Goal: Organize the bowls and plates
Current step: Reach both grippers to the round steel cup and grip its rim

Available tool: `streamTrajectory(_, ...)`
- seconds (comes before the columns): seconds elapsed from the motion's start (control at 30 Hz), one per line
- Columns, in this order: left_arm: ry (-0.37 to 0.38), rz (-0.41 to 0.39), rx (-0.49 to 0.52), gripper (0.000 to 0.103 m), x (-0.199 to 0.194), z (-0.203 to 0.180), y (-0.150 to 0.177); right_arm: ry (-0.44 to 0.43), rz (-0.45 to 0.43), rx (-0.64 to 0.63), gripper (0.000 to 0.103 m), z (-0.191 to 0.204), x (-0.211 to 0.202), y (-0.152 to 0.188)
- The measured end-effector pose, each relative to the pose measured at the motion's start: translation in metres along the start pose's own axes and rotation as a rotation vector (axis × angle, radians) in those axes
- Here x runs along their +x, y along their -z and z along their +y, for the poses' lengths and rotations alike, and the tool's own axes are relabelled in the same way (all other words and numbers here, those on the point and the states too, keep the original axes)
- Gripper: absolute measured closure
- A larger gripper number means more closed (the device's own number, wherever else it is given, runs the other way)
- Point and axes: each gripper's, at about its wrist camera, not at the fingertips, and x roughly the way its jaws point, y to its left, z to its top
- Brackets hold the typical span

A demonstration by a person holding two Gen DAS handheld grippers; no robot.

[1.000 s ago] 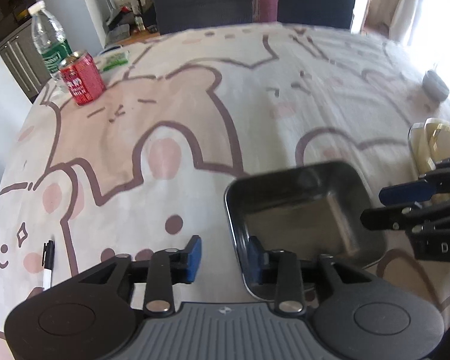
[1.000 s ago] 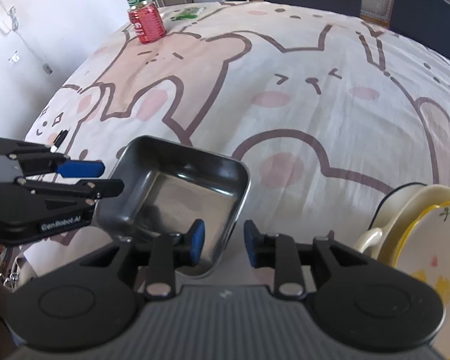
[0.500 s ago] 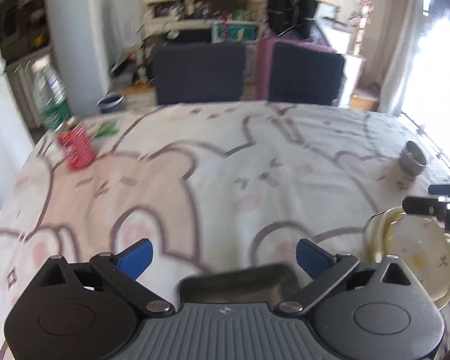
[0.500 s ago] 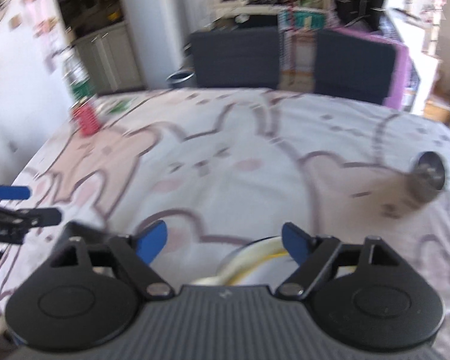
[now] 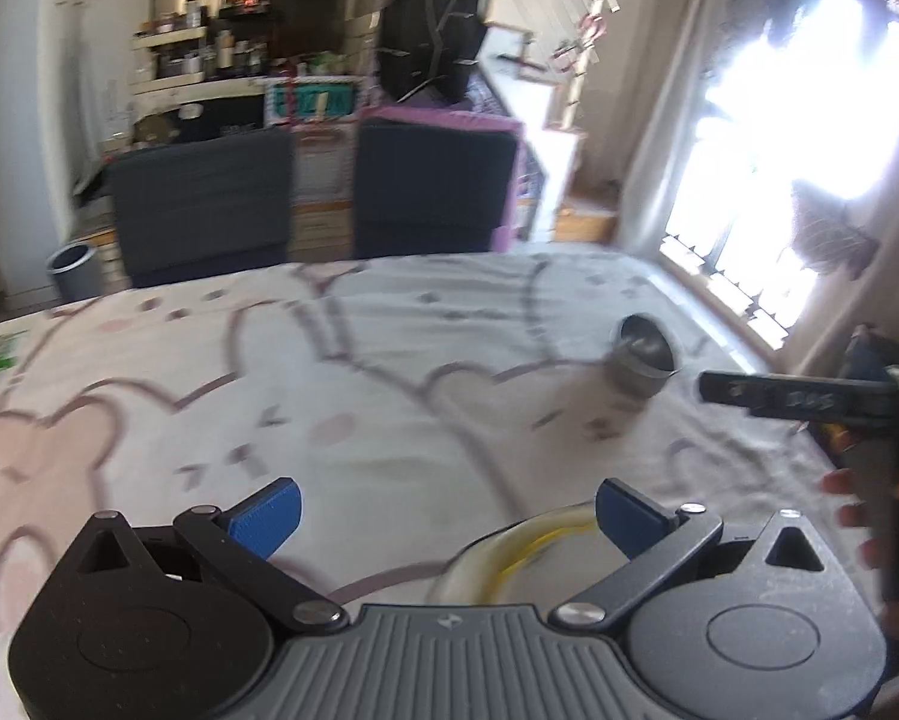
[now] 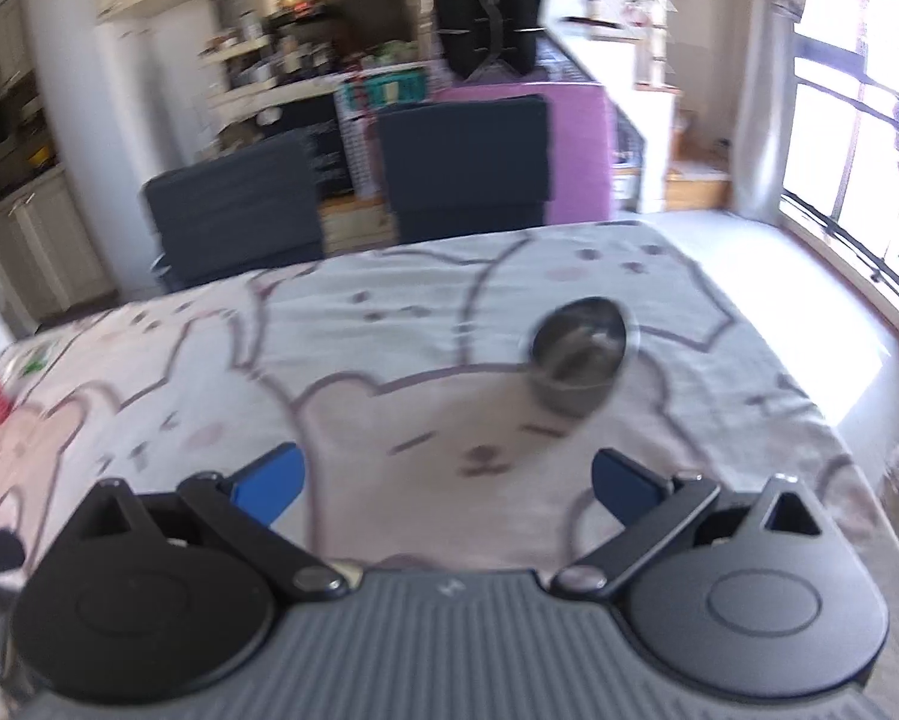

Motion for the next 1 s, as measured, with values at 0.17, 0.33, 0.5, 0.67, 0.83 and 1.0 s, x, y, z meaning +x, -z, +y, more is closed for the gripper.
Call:
streamTrajectory(0.17,0.059,-0.064,0.028,0.000,0.029,-0.037,-0.021,0.071,-0.017,0.076,0.000,-0.057,0.018,-0.010)
streamTrajectory(0.33,0.137,-0.060,0.055,0.016,0.077,-0.072,-0.049,0.145,0.006,0.207,0.000,-0.110,0.040,-0.025)
streamTrajectory(0.5,0.215,-0.005,0.011,0.035,0.137,-0.097,-0.071,0.080,0.018,0.313,0.032,-0.142,0.068,-0.040)
streamTrajectory(0.67,0.247,0.042,-0.013,0.049,0.191,-0.110,-0.086,0.025,0.026,0.337,0.054,-0.155,0.107,-0.055)
streamTrajectory(0.83,0.271,0.080,-0.045,0.053,0.239,-0.117,-0.093,-0.031,0.065,0.422,0.055,-0.163,0.134,-0.048)
streamTrajectory(1.0,0.252,0.111,-0.021,0.054,0.279,-0.125,-0.094,-0.044,0.059,0.453,0.062,-0.170,0.148,-0.044)
